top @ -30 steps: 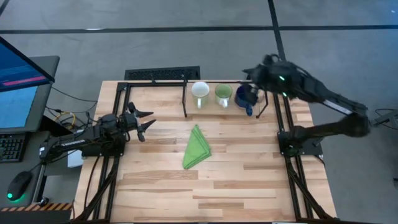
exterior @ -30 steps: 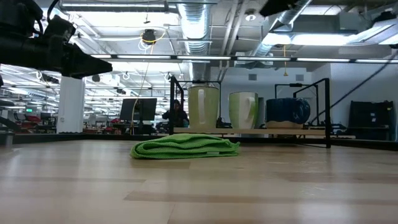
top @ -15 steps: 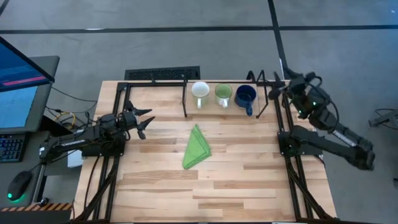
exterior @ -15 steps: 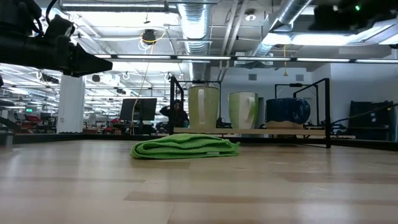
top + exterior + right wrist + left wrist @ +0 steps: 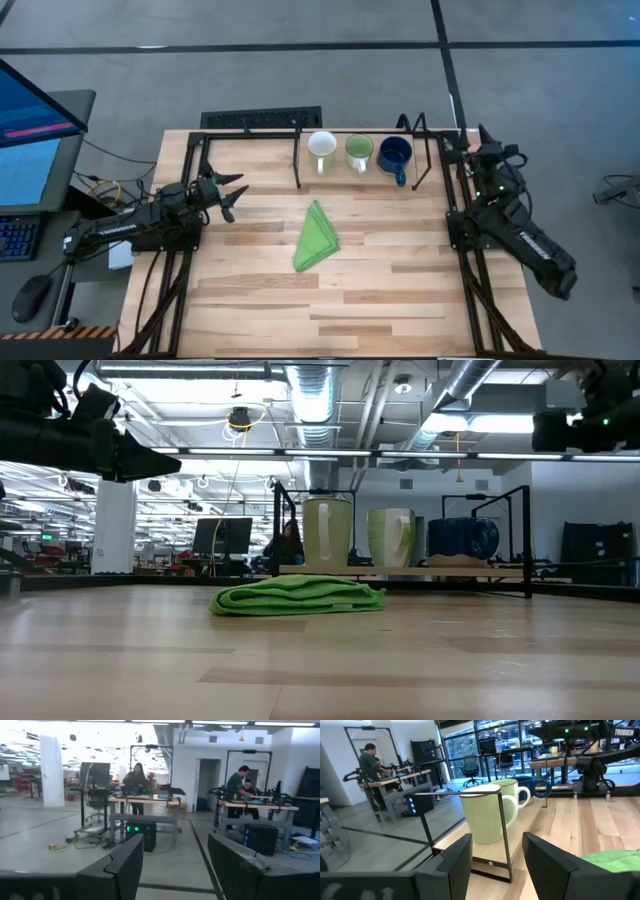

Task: Stack small to large cups/mugs on shelf
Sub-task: Return to Home Position

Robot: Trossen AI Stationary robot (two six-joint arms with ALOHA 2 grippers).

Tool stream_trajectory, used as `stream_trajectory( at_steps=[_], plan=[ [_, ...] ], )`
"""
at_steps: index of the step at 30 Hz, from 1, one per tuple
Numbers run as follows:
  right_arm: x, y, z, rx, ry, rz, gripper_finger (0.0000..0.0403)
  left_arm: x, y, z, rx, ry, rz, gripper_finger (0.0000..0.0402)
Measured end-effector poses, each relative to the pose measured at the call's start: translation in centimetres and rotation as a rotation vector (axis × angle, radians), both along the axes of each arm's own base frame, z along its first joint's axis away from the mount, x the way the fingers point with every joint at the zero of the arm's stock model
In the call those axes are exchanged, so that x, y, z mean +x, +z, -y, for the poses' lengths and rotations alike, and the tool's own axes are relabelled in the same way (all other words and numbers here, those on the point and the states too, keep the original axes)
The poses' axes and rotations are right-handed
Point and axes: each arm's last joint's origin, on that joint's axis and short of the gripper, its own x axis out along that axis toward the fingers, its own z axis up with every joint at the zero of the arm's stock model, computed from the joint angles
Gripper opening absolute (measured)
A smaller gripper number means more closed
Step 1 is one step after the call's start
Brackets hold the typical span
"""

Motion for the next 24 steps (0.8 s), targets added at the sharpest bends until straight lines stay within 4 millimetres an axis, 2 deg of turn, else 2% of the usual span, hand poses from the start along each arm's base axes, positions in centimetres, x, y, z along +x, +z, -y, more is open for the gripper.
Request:
stream_trajectory(
  at_steps=[18, 24],
  plan=[
    [0.6, -5.9, 1.5, 0.088, -0.039, 0.004, 0.0245, -0.1, 0.1, -0.2, 0.009, 0.078, -0.001, 0.0166],
    [0.6, -6.0, 1.5, 0.091, -0.069, 0.000, 0.0245, -0.1, 0.1, -0.2, 0.008, 0.090, -0.002, 0.0166]
  ],
)
